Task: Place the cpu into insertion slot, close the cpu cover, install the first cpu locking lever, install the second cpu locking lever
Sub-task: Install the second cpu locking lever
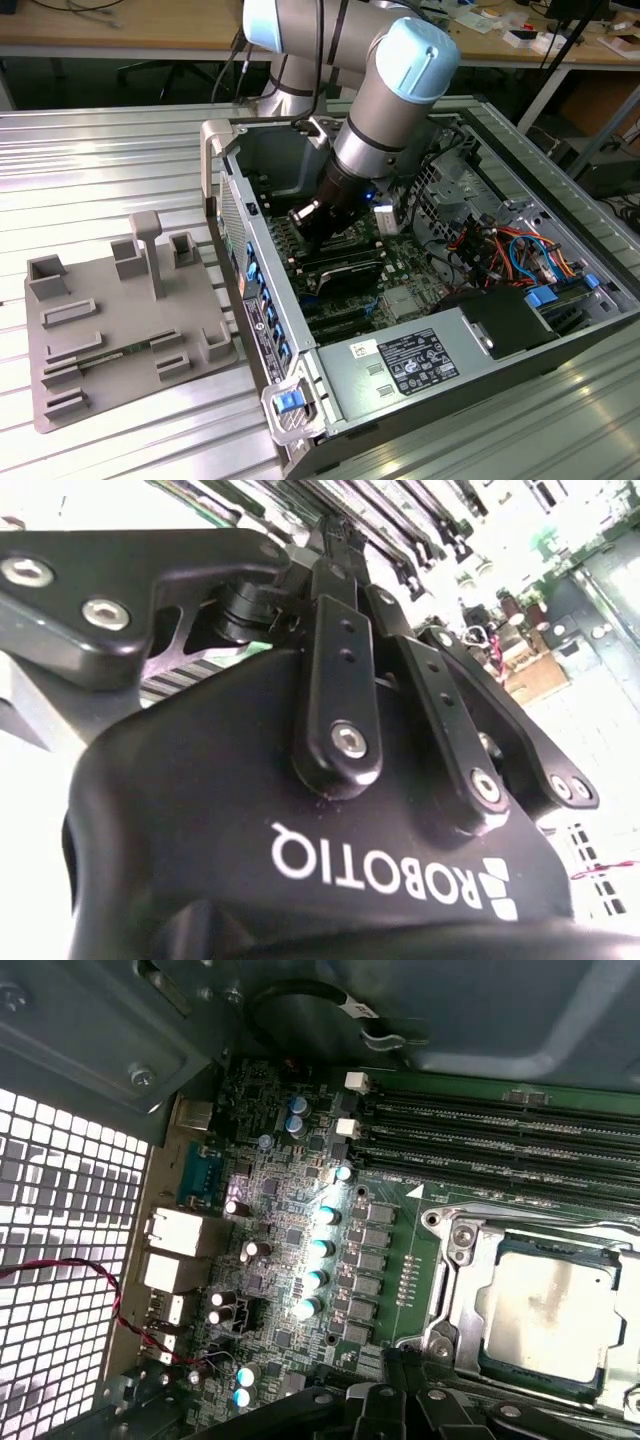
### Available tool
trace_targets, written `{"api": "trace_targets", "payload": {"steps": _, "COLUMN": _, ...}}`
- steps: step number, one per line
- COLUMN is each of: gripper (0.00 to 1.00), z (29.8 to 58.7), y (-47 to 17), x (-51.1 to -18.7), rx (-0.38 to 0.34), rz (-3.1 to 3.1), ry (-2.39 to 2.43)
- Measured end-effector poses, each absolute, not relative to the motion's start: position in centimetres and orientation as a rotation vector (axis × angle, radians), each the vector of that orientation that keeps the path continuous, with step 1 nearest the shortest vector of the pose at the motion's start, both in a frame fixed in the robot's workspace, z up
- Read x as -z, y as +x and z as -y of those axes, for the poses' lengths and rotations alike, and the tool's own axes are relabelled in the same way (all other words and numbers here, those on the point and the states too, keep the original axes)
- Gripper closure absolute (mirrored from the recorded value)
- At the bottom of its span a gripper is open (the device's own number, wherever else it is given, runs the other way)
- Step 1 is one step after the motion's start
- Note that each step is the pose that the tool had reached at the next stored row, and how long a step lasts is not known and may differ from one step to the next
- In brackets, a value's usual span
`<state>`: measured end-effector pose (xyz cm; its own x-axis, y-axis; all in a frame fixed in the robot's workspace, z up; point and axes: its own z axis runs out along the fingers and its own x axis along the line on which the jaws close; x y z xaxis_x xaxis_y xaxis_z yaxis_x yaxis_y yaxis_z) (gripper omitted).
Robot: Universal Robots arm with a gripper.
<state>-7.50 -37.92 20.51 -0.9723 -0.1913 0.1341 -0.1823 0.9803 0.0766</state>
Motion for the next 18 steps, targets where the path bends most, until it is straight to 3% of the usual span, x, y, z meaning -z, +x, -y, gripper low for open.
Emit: {"api": "trace_targets", "payload": {"steps": 18, "gripper": 0.89, "z": 37.6, "y": -2.6, "x": -22.2, "rx": 0.14, "rz": 2.958, "ry": 0.282}}
